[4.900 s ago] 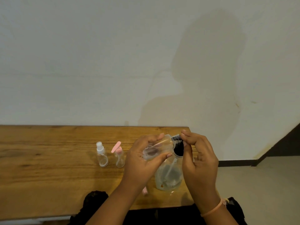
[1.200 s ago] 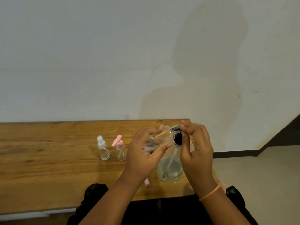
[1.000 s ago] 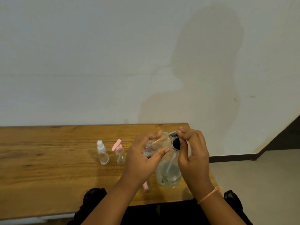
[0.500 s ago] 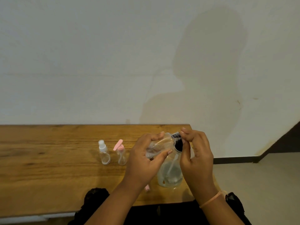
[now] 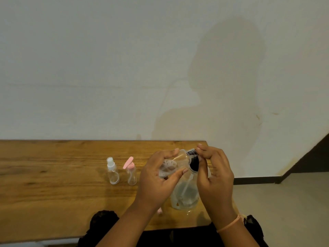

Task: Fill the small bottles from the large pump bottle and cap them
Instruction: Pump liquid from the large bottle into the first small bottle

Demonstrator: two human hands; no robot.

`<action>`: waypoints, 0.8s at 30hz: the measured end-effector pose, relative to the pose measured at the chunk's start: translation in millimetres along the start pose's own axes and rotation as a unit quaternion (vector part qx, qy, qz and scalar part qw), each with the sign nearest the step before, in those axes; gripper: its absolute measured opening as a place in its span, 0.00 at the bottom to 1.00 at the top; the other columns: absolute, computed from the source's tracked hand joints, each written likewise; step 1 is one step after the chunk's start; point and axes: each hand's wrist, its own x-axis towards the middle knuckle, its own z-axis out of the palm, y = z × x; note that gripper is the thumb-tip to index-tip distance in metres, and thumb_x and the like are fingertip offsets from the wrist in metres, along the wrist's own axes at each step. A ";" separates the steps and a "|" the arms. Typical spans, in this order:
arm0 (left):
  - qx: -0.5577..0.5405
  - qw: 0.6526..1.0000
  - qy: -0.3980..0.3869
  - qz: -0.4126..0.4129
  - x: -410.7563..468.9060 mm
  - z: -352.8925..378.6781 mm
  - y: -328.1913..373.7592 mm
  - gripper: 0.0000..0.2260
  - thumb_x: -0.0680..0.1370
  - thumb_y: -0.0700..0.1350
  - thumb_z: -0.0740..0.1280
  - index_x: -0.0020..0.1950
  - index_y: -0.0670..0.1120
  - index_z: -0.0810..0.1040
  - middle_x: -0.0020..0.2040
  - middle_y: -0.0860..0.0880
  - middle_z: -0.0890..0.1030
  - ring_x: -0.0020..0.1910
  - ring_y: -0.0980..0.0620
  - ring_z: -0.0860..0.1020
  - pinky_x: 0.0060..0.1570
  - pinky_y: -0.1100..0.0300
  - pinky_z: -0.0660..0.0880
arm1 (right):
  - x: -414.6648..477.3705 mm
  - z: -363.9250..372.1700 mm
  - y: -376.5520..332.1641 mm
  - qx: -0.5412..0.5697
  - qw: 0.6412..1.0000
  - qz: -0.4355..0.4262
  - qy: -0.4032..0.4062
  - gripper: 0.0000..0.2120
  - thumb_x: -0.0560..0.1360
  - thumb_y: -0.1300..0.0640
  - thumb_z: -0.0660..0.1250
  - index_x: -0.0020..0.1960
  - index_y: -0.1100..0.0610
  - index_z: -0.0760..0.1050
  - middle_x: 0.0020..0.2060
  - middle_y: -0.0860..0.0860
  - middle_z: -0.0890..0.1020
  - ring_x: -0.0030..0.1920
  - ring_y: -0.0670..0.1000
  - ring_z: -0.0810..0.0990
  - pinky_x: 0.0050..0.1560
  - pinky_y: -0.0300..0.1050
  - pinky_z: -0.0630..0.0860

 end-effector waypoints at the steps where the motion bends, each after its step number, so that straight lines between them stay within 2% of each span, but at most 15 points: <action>1: -0.006 1.000 0.000 -0.003 0.7 0.2 0.8 0.19 0.67 0.50 0.77 0.55 0.56 0.76 0.52 0.56 0.80 0.56 0.62 0.77 0.49 0.76 0.71 | -0.2 1.3 1.4 -0.001 1.000 0.002 0.001 0.10 0.71 0.71 0.62 0.49 0.62 0.77 0.48 0.48 0.76 0.56 0.36 0.74 0.56 0.29 0.72; 8: 0.001 0.998 -0.020 -0.053 1.5 -2.2 -2.9 0.16 0.65 0.51 0.73 0.51 0.59 0.76 0.52 0.60 0.79 0.56 0.66 0.76 0.51 0.77 0.69 | -3.8 5.2 12.7 -0.022 0.999 -0.009 -0.025 0.11 0.71 0.72 0.63 0.50 0.61 0.76 0.49 0.47 0.75 0.53 0.44 0.76 0.56 0.31 0.73; 11: -0.004 0.999 -0.014 -0.048 -0.3 -1.2 0.4 0.16 0.65 0.50 0.73 0.51 0.59 0.76 0.50 0.59 0.80 0.55 0.66 0.76 0.50 0.77 0.69 | -3.9 1.9 9.6 -0.008 1.000 -0.007 -0.025 0.13 0.72 0.71 0.62 0.51 0.58 0.75 0.48 0.47 0.75 0.54 0.41 0.75 0.56 0.31 0.72; 13: -0.009 0.999 -0.008 -0.035 -0.3 0.3 1.3 0.16 0.65 0.50 0.74 0.51 0.58 0.75 0.51 0.58 0.80 0.55 0.65 0.76 0.50 0.77 0.70 | -3.1 0.7 7.3 0.004 1.000 -0.008 -0.015 0.09 0.74 0.67 0.61 0.51 0.59 0.76 0.48 0.46 0.75 0.55 0.39 0.75 0.56 0.31 0.72; 17: 0.004 1.000 0.001 -0.005 0.1 1.6 -0.3 0.19 0.66 0.53 0.76 0.54 0.56 0.75 0.51 0.57 0.80 0.55 0.64 0.76 0.51 0.76 0.70 | -0.2 -0.1 1.8 0.010 1.000 -0.002 -0.004 0.10 0.74 0.63 0.59 0.50 0.62 0.77 0.48 0.45 0.75 0.55 0.37 0.74 0.56 0.30 0.72; 20: 0.010 1.000 0.003 -0.003 1.2 1.8 -1.5 0.17 0.67 0.55 0.72 0.54 0.58 0.75 0.52 0.58 0.79 0.56 0.64 0.76 0.52 0.76 0.69 | 0.6 1.4 1.8 0.006 1.000 0.000 -0.007 0.10 0.74 0.63 0.59 0.50 0.62 0.77 0.48 0.45 0.75 0.55 0.37 0.74 0.55 0.29 0.72; 24: 0.015 0.999 -0.016 -0.033 1.9 0.7 -6.3 0.16 0.66 0.53 0.76 0.50 0.62 0.75 0.51 0.60 0.79 0.56 0.64 0.75 0.52 0.75 0.69 | -1.3 5.6 6.8 0.010 1.000 0.009 -0.006 0.10 0.74 0.63 0.59 0.48 0.63 0.77 0.47 0.47 0.75 0.54 0.37 0.74 0.54 0.29 0.72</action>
